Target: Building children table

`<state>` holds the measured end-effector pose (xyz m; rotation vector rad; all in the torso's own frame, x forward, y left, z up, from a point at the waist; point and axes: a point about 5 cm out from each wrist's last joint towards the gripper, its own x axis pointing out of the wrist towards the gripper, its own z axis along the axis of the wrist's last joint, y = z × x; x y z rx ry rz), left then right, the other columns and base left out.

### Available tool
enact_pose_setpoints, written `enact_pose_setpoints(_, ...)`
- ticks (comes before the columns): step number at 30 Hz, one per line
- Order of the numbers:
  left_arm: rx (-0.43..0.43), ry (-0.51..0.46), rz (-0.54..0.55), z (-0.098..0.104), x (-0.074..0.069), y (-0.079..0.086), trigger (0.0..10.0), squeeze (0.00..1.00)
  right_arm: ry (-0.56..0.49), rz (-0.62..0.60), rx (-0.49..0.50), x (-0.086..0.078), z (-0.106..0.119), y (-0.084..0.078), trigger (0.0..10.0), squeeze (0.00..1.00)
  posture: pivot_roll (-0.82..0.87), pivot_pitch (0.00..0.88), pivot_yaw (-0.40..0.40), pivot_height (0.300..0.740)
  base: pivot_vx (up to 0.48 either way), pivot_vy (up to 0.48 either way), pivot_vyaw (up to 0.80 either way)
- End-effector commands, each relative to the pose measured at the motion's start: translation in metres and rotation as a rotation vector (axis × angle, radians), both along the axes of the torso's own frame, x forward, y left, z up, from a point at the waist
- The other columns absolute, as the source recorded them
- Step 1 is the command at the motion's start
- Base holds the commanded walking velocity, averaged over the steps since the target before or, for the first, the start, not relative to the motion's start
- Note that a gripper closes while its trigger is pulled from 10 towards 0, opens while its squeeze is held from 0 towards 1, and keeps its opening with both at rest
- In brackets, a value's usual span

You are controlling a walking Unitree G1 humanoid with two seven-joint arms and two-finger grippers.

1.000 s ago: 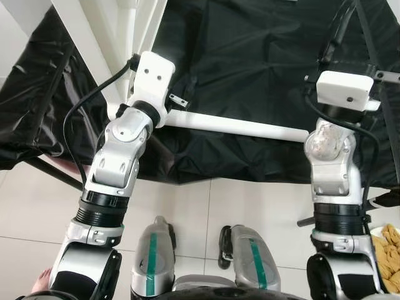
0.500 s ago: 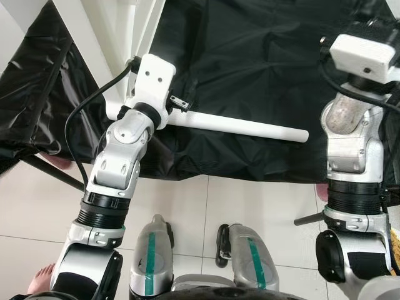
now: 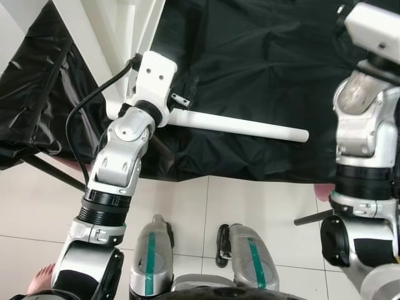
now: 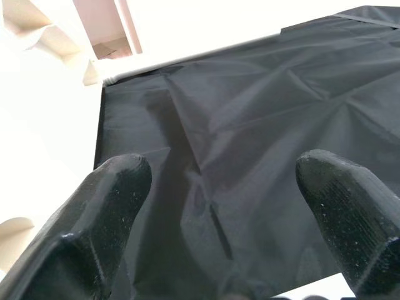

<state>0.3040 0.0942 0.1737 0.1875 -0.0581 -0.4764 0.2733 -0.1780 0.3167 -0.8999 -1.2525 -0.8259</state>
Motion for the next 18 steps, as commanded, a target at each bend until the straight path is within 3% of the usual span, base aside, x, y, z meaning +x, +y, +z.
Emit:
enact_pose_setpoints(1, 0.013, -0.002, 0.041, -0.002, 0.001, 0.003, 10.0, 0.00, -0.040, -0.005, 0.026, -0.002, 0.007, -0.003, 10.0, 0.00, 0.09, 0.044, 0.043, 0.740, 0.000, 0.000, 0.00)
enact_pose_setpoints(8, 0.014, -0.004, 0.048, -0.001, 0.001, 0.005, 10.0, 0.00, 0.001, -0.022, 0.041, 0.010, 0.009, -0.004, 10.0, 0.00, 0.10, 0.044, 0.042, 0.740, 0.000, 0.000, 0.00)
enact_pose_setpoints(10, 0.014, -0.009, 0.052, 0.001, 0.001, 0.005, 10.0, 0.00, 0.057, -0.014, 0.026, 0.020, 0.005, 0.001, 10.0, 0.00, 0.11, 0.041, 0.039, 0.740, 0.000, 0.000, 0.00)
enact_pose_setpoints(18, 0.012, -0.014, 0.063, 0.003, 0.001, 0.007, 10.0, 0.00, 0.117, 0.010, 0.014, 0.028, 0.002, 0.006, 10.0, 0.00, 0.12, 0.042, 0.034, 0.740, 0.000, 0.000, 0.00)
